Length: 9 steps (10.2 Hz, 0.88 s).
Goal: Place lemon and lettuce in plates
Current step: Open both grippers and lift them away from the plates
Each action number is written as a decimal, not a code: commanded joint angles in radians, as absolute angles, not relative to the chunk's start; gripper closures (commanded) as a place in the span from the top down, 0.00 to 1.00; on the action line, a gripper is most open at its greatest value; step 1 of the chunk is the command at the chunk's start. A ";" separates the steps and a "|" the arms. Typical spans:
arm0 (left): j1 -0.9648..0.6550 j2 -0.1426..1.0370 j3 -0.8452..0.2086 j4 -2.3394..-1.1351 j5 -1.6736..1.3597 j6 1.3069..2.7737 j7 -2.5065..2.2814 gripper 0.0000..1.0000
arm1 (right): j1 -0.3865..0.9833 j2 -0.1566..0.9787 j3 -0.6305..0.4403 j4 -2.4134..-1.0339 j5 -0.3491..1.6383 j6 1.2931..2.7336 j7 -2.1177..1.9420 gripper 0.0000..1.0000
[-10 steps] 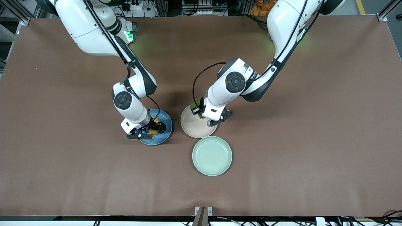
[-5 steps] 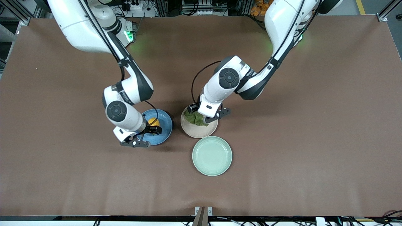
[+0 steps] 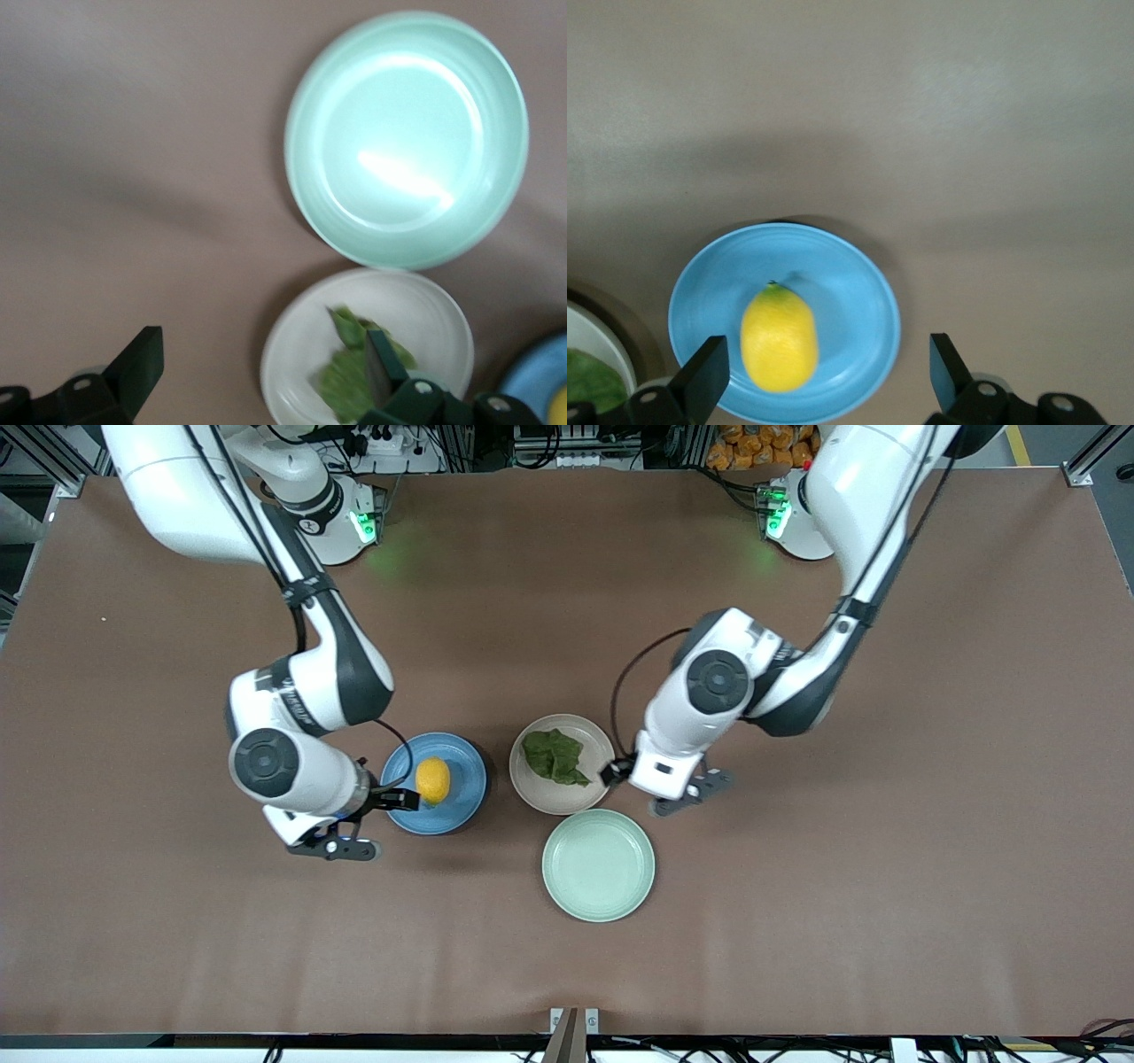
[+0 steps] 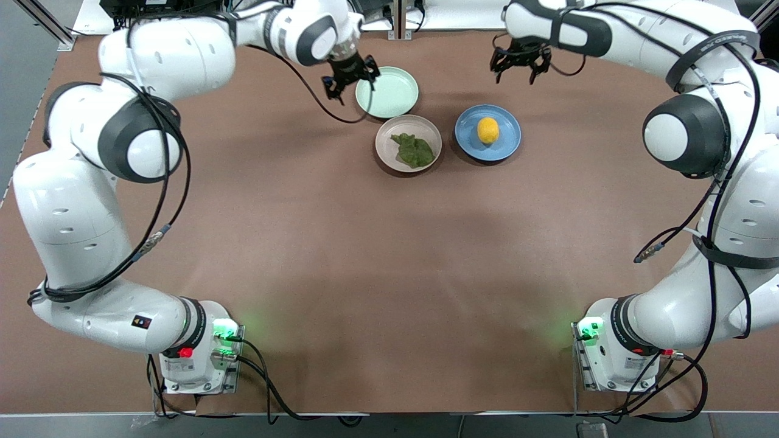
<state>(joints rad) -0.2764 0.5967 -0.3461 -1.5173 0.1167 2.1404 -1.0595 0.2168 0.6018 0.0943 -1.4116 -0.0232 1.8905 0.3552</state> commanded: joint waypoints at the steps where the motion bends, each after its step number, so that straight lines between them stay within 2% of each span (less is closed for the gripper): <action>1: -0.206 0.514 -0.347 -1.534 0.182 2.021 -1.031 1.00 | 0.146 0.543 0.104 -1.352 -0.037 1.771 0.223 1.00; 6: -0.155 0.472 -0.356 -1.554 0.199 1.700 -0.859 1.00 | 0.052 0.404 0.104 -1.348 -0.029 1.688 0.126 1.00; 9: -0.152 0.358 -0.359 -1.742 0.181 1.704 -0.841 1.00 | 0.026 0.324 0.103 -1.348 -0.032 1.617 0.127 1.00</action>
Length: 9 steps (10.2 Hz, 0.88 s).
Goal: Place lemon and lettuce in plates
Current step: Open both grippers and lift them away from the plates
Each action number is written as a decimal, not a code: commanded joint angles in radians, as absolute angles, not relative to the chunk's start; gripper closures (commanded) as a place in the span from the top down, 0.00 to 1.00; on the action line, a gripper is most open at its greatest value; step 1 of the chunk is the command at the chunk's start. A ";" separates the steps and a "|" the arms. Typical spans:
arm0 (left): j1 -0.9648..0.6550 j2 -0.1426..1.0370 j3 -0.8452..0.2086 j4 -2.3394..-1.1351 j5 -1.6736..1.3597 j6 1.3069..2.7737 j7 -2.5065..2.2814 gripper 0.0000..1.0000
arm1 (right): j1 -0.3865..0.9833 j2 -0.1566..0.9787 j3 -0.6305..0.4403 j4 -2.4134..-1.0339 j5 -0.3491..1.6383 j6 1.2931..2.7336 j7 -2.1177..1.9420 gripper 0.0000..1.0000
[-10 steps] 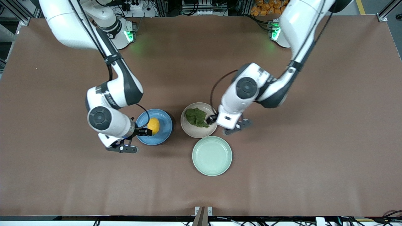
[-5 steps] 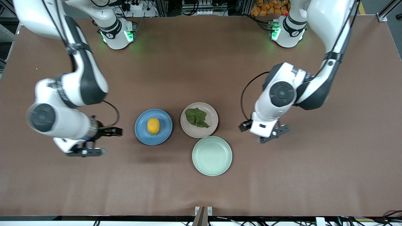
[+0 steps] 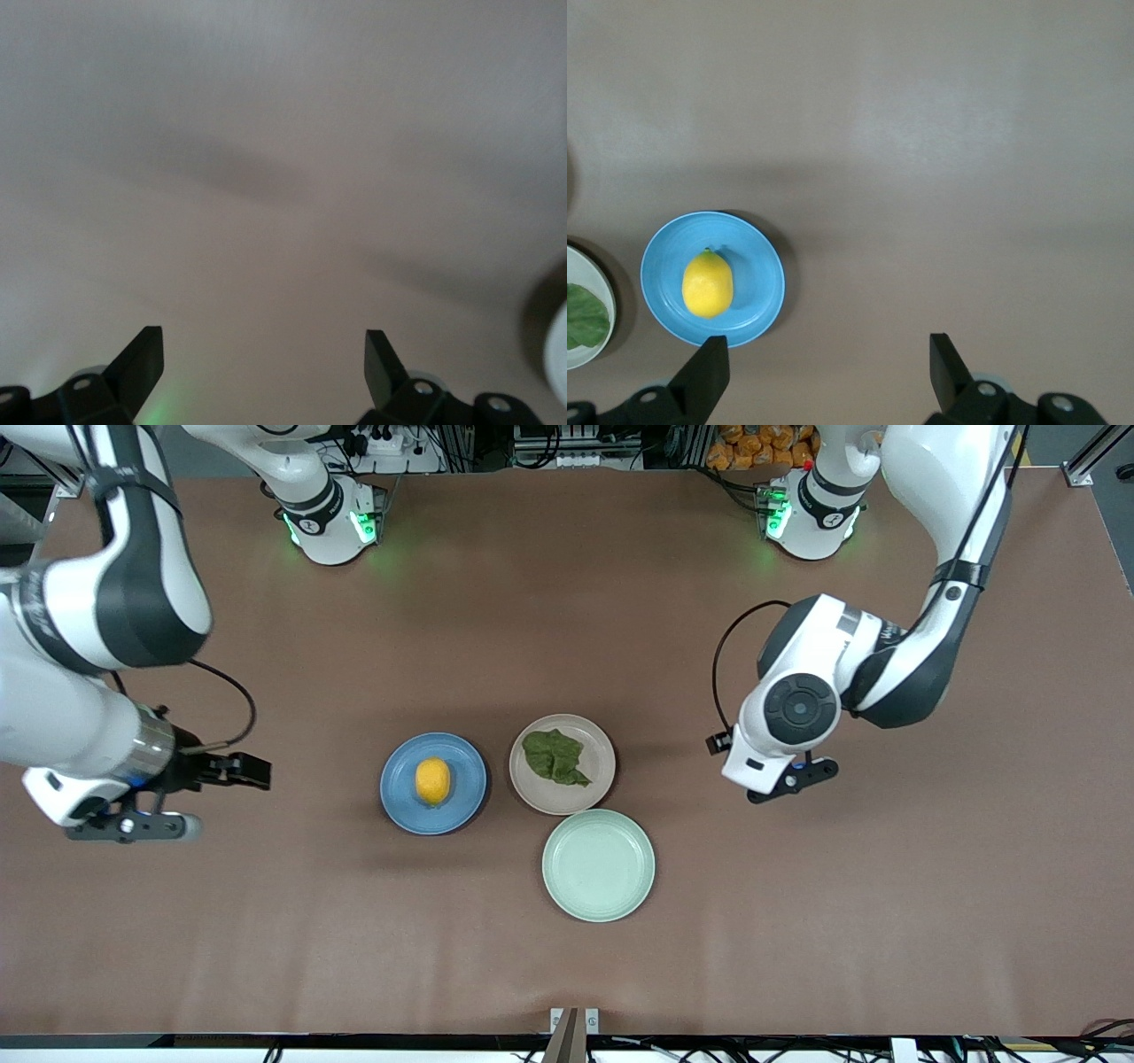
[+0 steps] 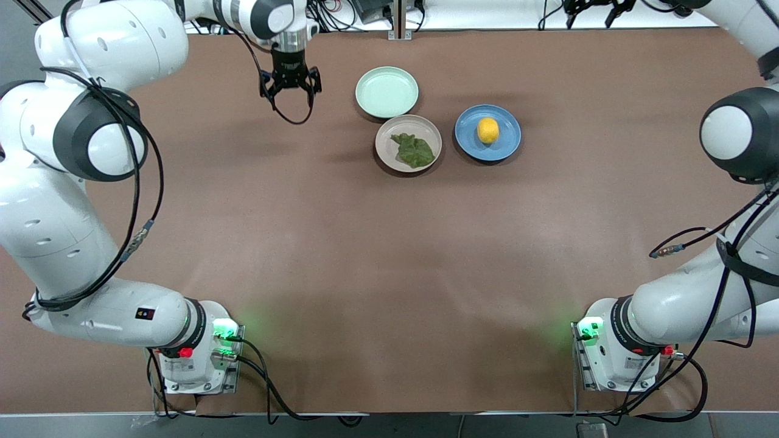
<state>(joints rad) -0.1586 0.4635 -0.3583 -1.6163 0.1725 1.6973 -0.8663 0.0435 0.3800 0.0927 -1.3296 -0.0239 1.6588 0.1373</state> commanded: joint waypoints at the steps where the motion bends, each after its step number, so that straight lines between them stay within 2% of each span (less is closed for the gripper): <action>1: -0.152 0.315 -0.354 -1.788 0.166 1.715 -0.810 1.00 | 0.017 0.301 0.100 -1.347 -0.031 1.585 0.126 1.00; 4: -0.156 0.126 -0.276 -1.968 0.056 1.804 -0.627 1.00 | -0.032 0.207 0.089 -1.358 -0.018 1.465 0.080 1.00; 5: -0.156 0.095 -0.249 -1.971 0.031 1.812 -0.588 1.00 | -0.020 0.186 0.054 -1.377 -0.017 1.462 0.078 1.00; 9: -0.152 0.032 -0.164 -1.768 0.006 1.810 -0.491 1.00 | 0.067 0.086 -0.040 -1.564 -0.009 1.564 0.078 1.00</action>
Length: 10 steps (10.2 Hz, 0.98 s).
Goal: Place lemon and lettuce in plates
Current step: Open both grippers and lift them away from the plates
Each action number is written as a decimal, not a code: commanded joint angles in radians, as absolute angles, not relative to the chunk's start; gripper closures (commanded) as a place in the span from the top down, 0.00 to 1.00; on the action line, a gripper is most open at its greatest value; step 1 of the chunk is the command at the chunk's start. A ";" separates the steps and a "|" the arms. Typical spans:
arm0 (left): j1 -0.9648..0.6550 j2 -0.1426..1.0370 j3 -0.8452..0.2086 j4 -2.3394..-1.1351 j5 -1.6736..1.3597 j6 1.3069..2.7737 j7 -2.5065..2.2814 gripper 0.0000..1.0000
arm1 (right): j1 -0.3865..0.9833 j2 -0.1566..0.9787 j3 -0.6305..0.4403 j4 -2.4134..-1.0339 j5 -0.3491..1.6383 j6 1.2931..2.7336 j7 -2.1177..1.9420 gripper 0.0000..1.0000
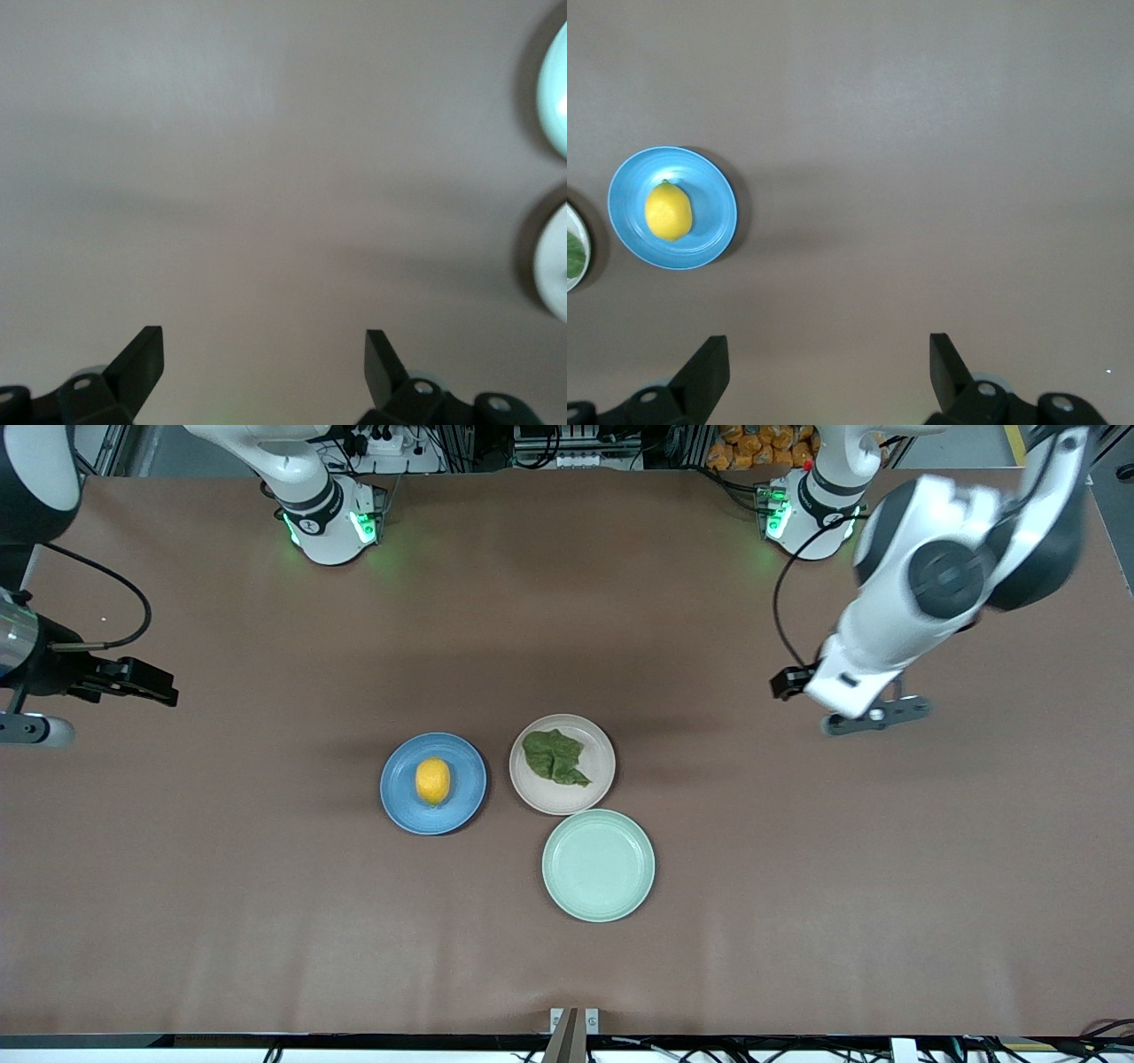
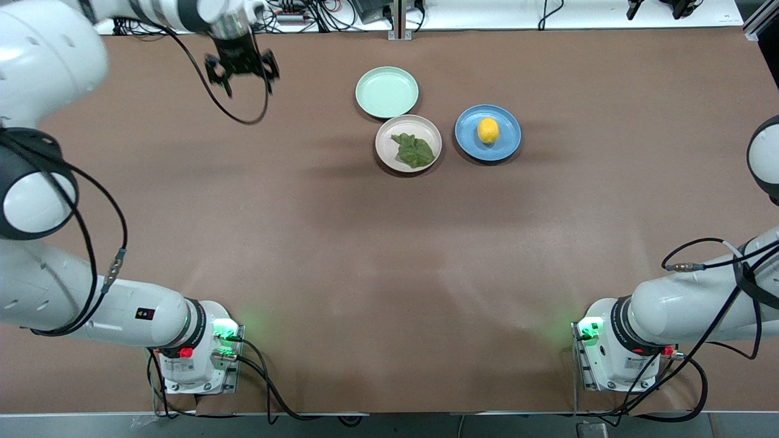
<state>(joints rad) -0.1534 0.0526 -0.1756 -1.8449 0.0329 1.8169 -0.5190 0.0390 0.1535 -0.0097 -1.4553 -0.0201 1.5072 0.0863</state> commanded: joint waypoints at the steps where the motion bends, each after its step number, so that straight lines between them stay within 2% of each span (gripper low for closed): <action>1: -0.152 0.031 -0.163 -1.728 0.006 1.810 -0.485 1.00 | 0.066 0.077 -0.041 -1.594 0.014 1.592 0.077 1.00; 5: -0.132 0.032 -0.163 -1.599 0.018 1.741 -0.378 1.00 | 0.067 0.041 -0.052 -1.615 0.018 1.621 0.055 1.00; 10: -0.121 0.032 -0.147 -1.448 0.011 1.439 -0.180 1.00 | 0.066 0.017 -0.083 -1.609 0.008 1.623 0.061 1.00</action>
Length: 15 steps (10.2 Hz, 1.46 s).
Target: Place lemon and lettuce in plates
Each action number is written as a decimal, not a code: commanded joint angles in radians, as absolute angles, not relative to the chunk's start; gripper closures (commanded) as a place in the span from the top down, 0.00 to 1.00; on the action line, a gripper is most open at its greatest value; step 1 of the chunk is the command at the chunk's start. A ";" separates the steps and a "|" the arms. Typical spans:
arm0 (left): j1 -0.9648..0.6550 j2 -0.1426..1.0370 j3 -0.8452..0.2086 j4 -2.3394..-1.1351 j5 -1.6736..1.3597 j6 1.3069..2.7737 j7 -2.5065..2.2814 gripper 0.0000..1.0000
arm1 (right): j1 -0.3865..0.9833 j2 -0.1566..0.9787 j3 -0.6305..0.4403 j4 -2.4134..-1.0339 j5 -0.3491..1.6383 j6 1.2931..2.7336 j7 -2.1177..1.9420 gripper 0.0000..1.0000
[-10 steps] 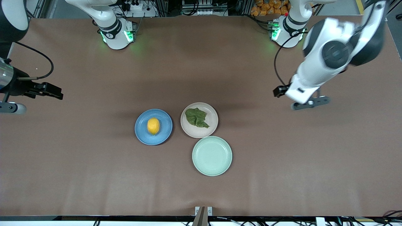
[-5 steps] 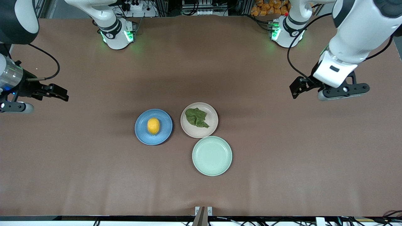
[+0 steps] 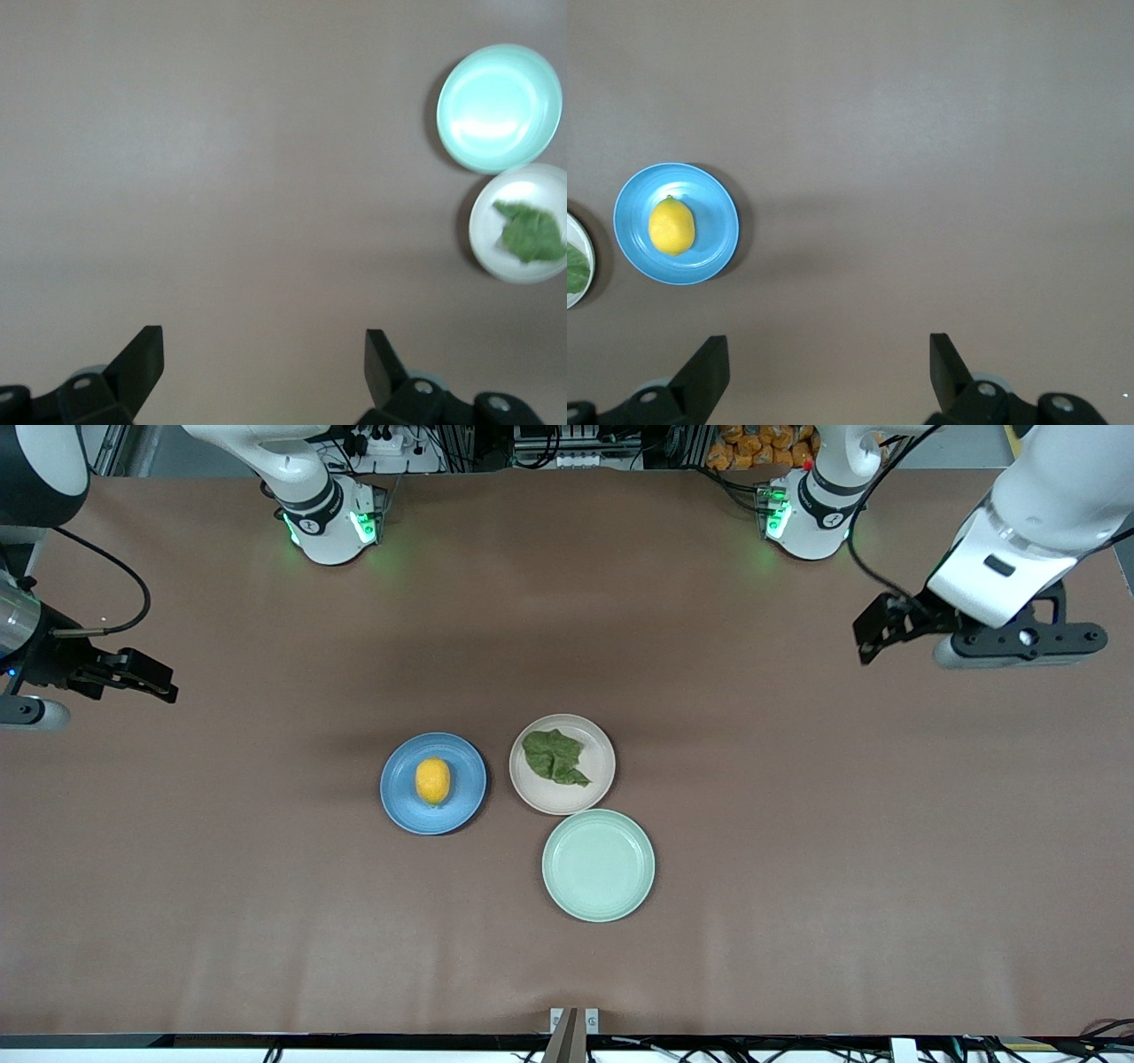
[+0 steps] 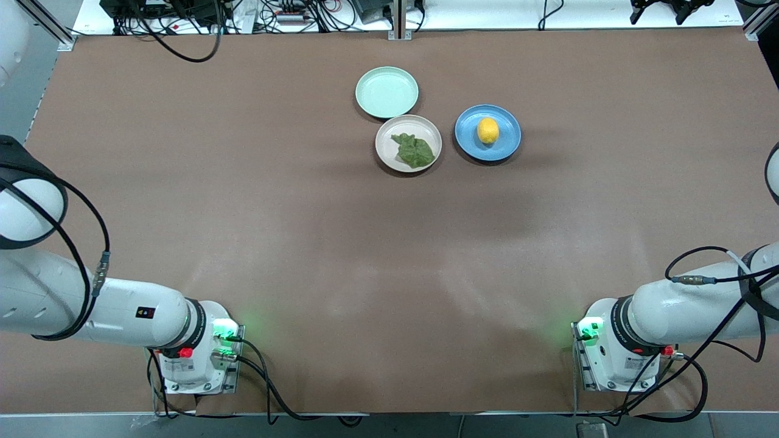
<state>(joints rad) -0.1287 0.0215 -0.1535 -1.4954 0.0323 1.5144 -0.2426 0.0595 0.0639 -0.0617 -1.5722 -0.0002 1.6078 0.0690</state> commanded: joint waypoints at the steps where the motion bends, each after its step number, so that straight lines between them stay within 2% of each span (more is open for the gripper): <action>1: -0.120 0.026 -0.150 -1.447 0.015 1.418 -0.173 1.00 | 0.064 0.012 -0.087 -1.603 0.008 1.621 0.061 1.00; 5: -0.098 0.002 -0.150 -1.407 0.006 1.388 -0.172 1.00 | 0.060 0.015 -0.092 -1.556 0.005 1.618 0.061 1.00; 13: -0.066 0.006 -0.158 -1.402 -0.028 1.497 -0.166 1.00 | 0.055 0.034 -0.104 -1.503 0.002 1.577 0.054 1.00; 15: -0.066 0.005 -0.191 -1.404 0.033 1.497 -0.166 1.00 | 0.055 0.034 -0.106 -1.503 -0.003 1.577 0.048 1.00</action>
<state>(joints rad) -0.0684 0.0085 -0.1615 -1.4032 -0.0080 1.4892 -0.1853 0.0591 0.0283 -0.1037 -1.5234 -0.0012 1.5933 0.0665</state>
